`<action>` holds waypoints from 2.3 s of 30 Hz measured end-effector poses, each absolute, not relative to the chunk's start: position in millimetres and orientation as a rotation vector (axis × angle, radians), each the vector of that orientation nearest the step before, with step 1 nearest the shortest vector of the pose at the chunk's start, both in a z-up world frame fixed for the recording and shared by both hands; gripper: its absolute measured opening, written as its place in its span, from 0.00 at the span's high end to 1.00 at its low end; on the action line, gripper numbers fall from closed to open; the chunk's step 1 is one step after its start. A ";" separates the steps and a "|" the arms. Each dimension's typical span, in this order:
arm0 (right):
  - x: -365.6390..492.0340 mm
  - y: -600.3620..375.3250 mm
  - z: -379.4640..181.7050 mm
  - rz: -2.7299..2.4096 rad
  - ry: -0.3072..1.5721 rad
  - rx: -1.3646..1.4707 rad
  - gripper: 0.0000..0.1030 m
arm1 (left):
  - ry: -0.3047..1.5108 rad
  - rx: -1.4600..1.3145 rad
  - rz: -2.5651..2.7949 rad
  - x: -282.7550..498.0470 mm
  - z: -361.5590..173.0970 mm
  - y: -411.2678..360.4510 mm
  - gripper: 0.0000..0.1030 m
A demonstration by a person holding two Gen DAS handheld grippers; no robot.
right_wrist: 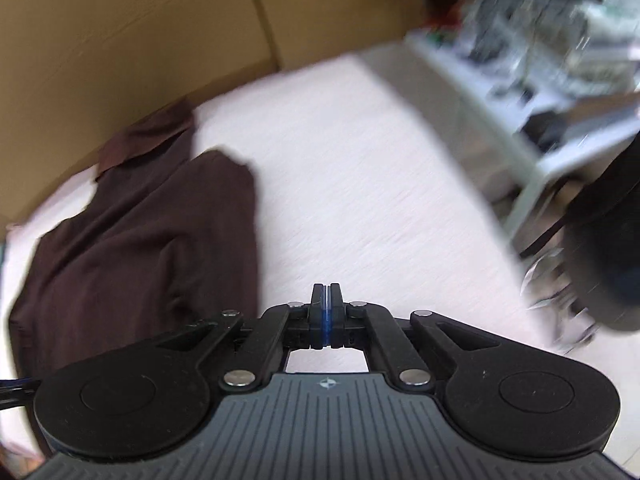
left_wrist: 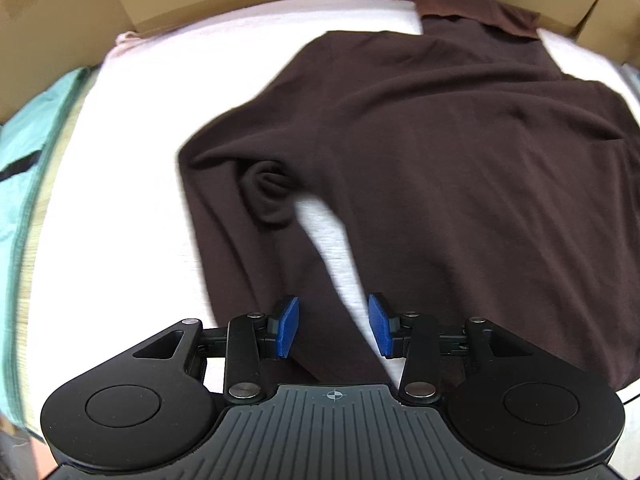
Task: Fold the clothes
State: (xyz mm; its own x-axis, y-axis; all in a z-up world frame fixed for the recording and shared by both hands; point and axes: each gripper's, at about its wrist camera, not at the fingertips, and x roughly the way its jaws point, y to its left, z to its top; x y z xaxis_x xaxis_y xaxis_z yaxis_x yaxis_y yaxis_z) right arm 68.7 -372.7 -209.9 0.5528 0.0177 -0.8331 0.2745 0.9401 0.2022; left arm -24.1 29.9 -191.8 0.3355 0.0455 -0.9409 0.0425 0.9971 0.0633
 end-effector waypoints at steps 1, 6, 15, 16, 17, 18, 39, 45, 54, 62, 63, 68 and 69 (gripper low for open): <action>70.4 -381.3 -205.9 -0.162 0.974 0.333 1.00 | 1.231 0.074 0.001 -23.4 -191.3 33.1 0.49; 70.2 -392.1 -203.1 -0.032 1.013 0.549 0.94 | 1.233 0.056 -0.004 -21.7 -191.7 37.4 0.48; 61.3 -306.0 -255.0 0.096 1.173 0.551 0.49 | 1.234 0.069 0.008 -19.7 -193.4 32.0 0.49; 60.2 -298.3 -256.0 0.099 1.172 0.525 0.52 | 1.234 0.069 0.007 -19.8 -193.6 32.3 0.49; 59.7 -291.6 -254.7 0.102 1.170 0.475 0.74 | 1.234 0.069 0.004 -19.9 -193.6 32.7 0.49; 59.8 -285.8 -251.2 0.103 1.165 0.403 0.85 | 1.234 0.070 0.002 -19.9 -193.7 33.0 0.49; 86.1 -311.7 -208.9 -0.196 1.016 -0.490 0.53 | 1.244 0.139 0.102 -15.7 -196.5 71.6 0.17; 89.9 -319.9 -205.4 -0.184 1.047 -0.396 0.32 | 1.243 0.065 0.136 -18.9 -190.3 86.2 0.17; 101.1 -347.1 -161.7 0.003 0.967 0.289 0.31 | 1.067 -0.083 -0.005 5.2 -140.2 76.3 0.16; 186.8 -303.6 -169.6 0.192 0.961 0.310 0.31 | 0.971 0.039 -0.133 97.7 -137.3 42.0 0.15; 201.1 -297.4 -173.7 0.208 0.968 0.294 0.31 | 0.961 0.093 -0.159 107.8 -139.8 34.4 0.15; 264.9 -268.0 -200.0 0.238 1.017 0.187 0.31 | 0.950 0.346 -0.311 149.0 -159.5 -0.8 0.14; 274.6 -263.1 -205.6 0.243 1.027 0.171 0.31 | 0.961 0.365 -0.341 154.4 -164.0 -5.1 0.14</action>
